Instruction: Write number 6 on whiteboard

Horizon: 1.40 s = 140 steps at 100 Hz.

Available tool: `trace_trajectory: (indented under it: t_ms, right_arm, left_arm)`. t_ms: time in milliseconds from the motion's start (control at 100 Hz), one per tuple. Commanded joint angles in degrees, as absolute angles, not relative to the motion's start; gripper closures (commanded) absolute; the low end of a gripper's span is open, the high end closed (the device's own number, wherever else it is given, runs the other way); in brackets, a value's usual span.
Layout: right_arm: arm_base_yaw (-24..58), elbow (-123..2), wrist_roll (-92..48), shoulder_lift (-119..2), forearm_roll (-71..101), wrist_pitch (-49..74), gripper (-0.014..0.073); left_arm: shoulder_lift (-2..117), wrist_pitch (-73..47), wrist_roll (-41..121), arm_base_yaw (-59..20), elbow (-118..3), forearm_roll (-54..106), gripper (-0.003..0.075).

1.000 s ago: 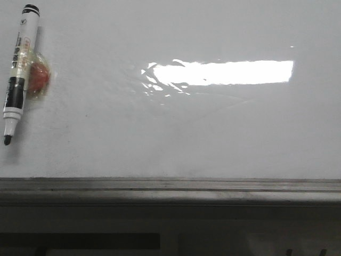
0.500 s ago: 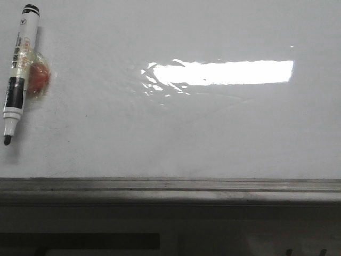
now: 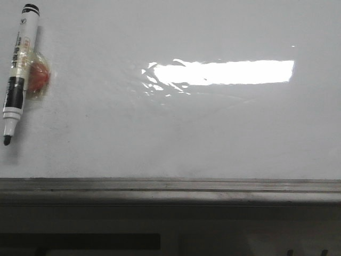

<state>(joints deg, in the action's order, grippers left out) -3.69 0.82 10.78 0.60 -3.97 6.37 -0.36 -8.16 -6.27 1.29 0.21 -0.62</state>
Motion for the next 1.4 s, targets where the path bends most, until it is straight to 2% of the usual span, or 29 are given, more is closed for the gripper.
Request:
trace_trajectory:
  t_ms: [0,80,170,230,330,460,580,640,760,830,1010,1211,1391]
  right_arm:
    - [-4.1,2.3,9.8,1.2,-4.9,-2.0,0.0657]
    - [-4.1,1.5,9.8,1.1,-4.8,-0.3,0.0657]
    - [-4.1,-1.4,9.8,1.1,-2.7,8.0,0.0657]
    - [-4.1,-3.9,9.8,1.0,-1.5,13.2,0.0657]
    - [-4.1,-7.0,9.8,-1.1,0.0,14.4,0.0657]
    - [-4.1,-11.9,9.8,-5.6,0.0,22.0,0.0657]
    - [-4.1,-13.4,9.8,-8.9,1.5,22.2,0.0657]
    - [-4.1,-13.5,9.8,-9.5,1.5,22.0,0.0657]
    - [-4.1,-13.3,9.8,-9.8,1.2,21.7,0.0657]
    - [-4.1,-13.0,9.8,-9.8,1.2,20.3,0.0657]
    - [-4.0,-13.0,9.8,-9.8,1.0,16.9,0.0657]
    - [-2.3,-13.0,9.8,-9.6,0.0,16.7,0.0657]
    - [-2.2,-13.0,9.8,-9.6,0.0,18.0,0.0657]
  left_arm:
    - [-2.1,-3.4,-6.4,1.3,1.4,0.0,0.0739]
    - [-2.1,-5.0,-6.4,1.3,-0.4,0.0,0.0739]
    - [-1.3,-6.3,-6.4,1.3,-4.1,0.0,0.0739]
    - [0.2,-11.5,-6.1,1.3,-8.1,-1.0,0.0739]
    - [4.4,-20.2,-1.5,1.3,-16.2,-4.2,0.0739]
    - [8.8,-21.5,-0.6,1.3,-21.3,-3.9,0.0739]
    - [10.0,-19.9,-0.6,1.3,-22.2,-3.9,0.0734]
    - [10.0,-19.9,-0.6,1.3,-22.2,-3.9,0.0696]
    - [10.0,-19.0,-0.6,1.3,-22.2,-2.8,0.0496]
    - [10.0,-17.9,-0.6,1.3,-22.0,-0.5,0.0423]
    - [10.1,-12.1,0.0,1.3,-20.1,5.5,0.0405]
    - [10.5,-12.1,7.8,1.3,-20.1,5.3,0.0285]
    - [12.9,-12.8,12.2,1.2,-20.1,13.8,0.0278]
